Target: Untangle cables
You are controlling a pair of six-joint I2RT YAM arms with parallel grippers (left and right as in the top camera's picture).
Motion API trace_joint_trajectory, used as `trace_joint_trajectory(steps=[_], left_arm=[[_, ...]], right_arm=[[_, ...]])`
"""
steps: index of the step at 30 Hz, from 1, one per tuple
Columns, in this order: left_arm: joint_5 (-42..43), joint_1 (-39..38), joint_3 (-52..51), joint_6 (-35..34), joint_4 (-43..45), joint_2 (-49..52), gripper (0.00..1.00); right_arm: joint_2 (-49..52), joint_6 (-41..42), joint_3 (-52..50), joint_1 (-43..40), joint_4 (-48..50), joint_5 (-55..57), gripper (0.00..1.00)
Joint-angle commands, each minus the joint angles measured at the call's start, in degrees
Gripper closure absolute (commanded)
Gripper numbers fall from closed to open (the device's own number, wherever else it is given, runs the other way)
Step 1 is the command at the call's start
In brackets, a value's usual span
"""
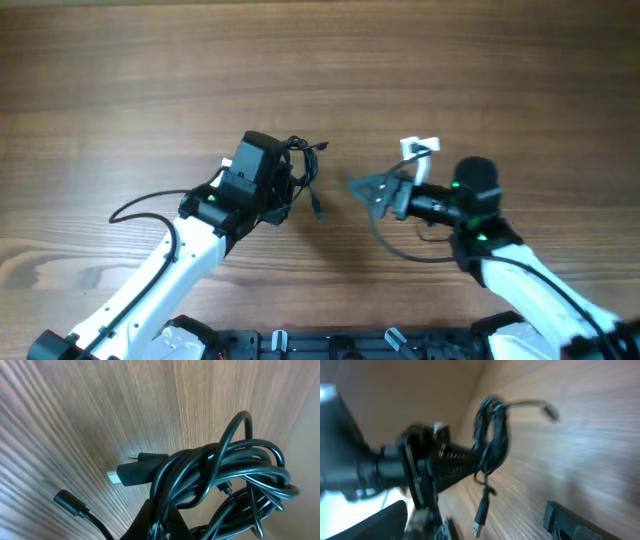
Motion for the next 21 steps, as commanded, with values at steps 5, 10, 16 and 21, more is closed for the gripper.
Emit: trace_joint_trajectory(steps=[5, 10, 16, 21], left_arm=[[10.03, 1.97, 0.98, -4.55, 0.17, -0.52, 0.96], [10.1, 1.95, 0.98, -4.55, 0.2, -0.52, 0.96], [12.7, 1.77, 0.98, -4.55, 0.17, -0.52, 0.96], [12.61, -0.35, 0.98, -4.55, 0.17, -0.52, 0.96]], right_arm=[[9.27, 0.48, 0.83, 8.9, 7.52, 11.65, 0.18], [9.33, 2.21, 0.81, 13.49, 8.87, 14.45, 0.34], [9.33, 3.56, 0.81, 17.59, 8.81, 21.51, 0.44], [9.33, 8.28, 0.81, 17.88, 8.83, 24.85, 0.59]])
